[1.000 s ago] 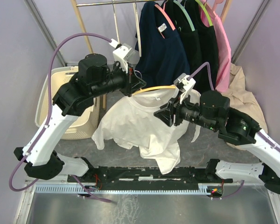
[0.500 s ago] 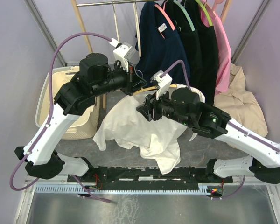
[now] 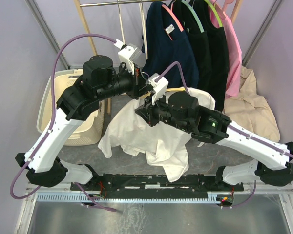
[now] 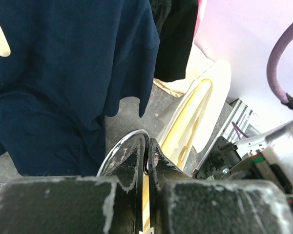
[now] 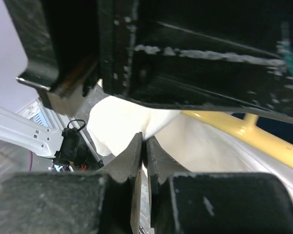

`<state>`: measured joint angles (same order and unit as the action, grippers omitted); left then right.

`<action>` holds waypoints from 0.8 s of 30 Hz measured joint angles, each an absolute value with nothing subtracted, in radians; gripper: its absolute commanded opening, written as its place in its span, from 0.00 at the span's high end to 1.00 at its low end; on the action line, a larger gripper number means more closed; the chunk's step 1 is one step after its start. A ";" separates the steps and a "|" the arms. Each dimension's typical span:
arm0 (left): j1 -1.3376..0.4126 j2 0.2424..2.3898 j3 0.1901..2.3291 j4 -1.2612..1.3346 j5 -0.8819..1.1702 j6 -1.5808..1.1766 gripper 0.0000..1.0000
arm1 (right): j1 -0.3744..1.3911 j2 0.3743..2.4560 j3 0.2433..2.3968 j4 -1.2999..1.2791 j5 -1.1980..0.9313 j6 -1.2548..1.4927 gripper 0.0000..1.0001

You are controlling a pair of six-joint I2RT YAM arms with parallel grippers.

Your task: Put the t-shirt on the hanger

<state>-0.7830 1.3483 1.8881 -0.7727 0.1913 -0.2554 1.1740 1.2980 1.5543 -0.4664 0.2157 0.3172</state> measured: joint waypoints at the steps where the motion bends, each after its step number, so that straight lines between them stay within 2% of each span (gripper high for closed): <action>1: -0.783 1.348 1.888 -0.771 0.192 -0.258 0.97 | 1.179 1.305 1.558 -0.462 0.216 0.317 0.90; 21: -0.782 1.342 1.907 -0.771 0.195 -0.261 0.97 | 1.234 1.404 1.642 -0.414 0.142 0.310 0.92; 22: -0.781 1.339 1.907 -0.771 0.195 -0.261 0.97 | 1.234 1.406 1.645 -0.413 0.131 0.310 0.88; 24: -0.781 1.332 1.908 -0.771 0.195 -0.261 0.97 | 1.234 1.411 1.652 -0.410 0.110 0.311 0.70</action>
